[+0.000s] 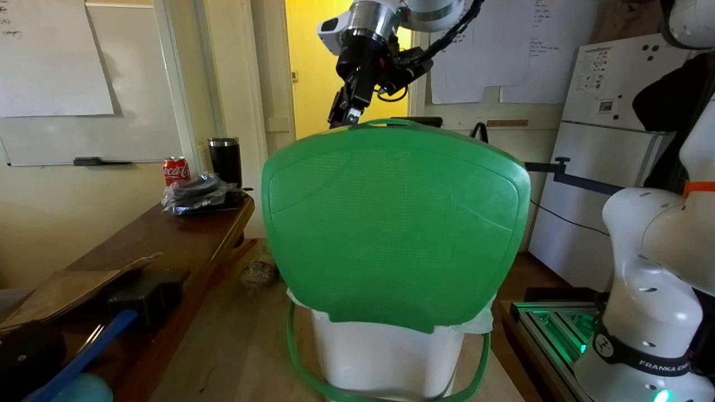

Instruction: Wipe the table with the tissue, then throw it in the bin, and finally close the bin

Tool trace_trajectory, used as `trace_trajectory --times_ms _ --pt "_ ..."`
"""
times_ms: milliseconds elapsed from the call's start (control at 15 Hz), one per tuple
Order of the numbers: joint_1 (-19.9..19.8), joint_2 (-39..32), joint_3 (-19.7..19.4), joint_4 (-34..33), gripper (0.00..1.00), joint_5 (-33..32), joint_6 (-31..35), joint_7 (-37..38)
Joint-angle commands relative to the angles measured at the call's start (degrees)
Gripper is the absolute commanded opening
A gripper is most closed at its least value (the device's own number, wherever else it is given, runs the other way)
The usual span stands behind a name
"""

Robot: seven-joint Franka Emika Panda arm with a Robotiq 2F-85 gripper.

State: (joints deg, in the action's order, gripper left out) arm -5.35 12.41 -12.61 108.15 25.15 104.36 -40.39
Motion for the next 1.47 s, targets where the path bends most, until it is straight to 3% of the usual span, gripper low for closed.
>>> trace_trajectory --times_ms 0,600,1000,1400 --pt "0.93 -1.39 0.51 -2.96 1.0 2.44 -1.26 3.37" --pt "4.39 -0.67 5.39 -1.81 1.0 6.94 5.28 10.99" --pt "4.15 -0.65 4.5 -1.9 1.0 5.77 3.96 9.31" --pt "3.93 0.03 3.71 -1.2 1.0 8.72 3.74 12.16"
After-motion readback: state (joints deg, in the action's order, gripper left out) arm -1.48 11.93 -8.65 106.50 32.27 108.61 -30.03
